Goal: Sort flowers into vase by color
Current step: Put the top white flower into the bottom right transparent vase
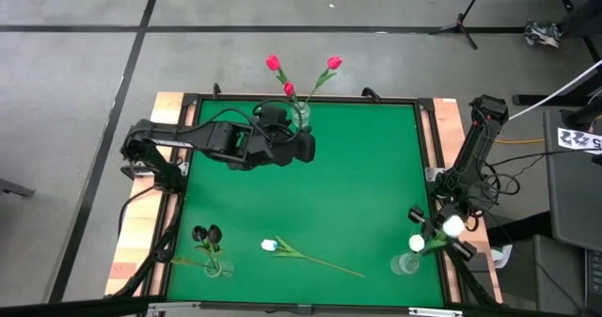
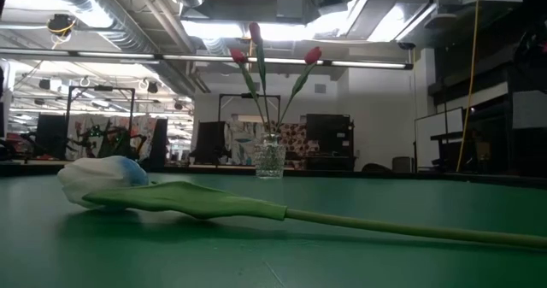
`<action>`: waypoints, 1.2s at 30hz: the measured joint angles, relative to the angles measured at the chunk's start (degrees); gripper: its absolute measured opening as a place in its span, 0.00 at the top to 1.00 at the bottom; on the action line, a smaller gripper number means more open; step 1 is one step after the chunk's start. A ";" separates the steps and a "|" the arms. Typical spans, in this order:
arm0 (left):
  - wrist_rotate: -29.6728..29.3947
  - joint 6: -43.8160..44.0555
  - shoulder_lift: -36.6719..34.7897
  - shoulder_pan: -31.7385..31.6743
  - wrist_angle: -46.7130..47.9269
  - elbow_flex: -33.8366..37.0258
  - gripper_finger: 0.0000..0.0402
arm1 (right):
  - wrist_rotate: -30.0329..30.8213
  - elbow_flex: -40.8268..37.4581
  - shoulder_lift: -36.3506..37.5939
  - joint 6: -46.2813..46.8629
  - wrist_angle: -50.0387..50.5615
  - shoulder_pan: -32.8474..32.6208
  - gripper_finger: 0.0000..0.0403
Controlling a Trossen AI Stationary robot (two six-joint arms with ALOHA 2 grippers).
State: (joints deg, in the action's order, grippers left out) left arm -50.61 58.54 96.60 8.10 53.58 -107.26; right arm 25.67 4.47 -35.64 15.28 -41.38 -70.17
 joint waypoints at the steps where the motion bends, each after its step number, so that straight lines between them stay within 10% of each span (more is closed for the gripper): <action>1: -0.04 0.00 0.04 0.00 -0.08 0.00 0.27 | -0.55 0.02 0.00 0.16 0.04 0.00 0.84; 36: 3.98 -2.99 0.15 0.17 -0.28 0.00 0.27 | -14.83 0.00 5.68 25.70 11.64 0.02 0.70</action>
State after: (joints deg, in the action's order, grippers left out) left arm -46.63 55.55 96.75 8.27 53.30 -107.26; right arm 10.84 4.47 -29.96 40.97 -29.74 -70.15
